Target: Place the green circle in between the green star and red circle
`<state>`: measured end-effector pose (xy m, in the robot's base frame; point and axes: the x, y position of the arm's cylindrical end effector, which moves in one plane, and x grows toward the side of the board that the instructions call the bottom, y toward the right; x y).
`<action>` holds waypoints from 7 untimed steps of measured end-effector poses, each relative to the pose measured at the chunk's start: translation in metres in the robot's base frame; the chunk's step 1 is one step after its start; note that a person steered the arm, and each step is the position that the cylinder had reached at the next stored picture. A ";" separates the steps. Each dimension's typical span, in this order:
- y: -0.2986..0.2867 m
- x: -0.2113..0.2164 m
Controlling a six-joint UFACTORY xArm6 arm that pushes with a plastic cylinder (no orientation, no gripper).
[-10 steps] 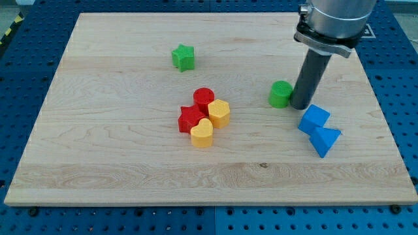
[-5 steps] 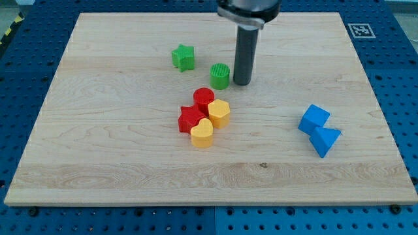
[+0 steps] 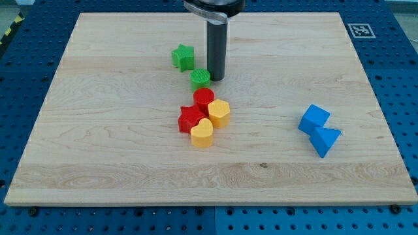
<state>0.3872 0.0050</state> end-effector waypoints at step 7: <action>0.020 0.074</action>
<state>0.4617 0.0249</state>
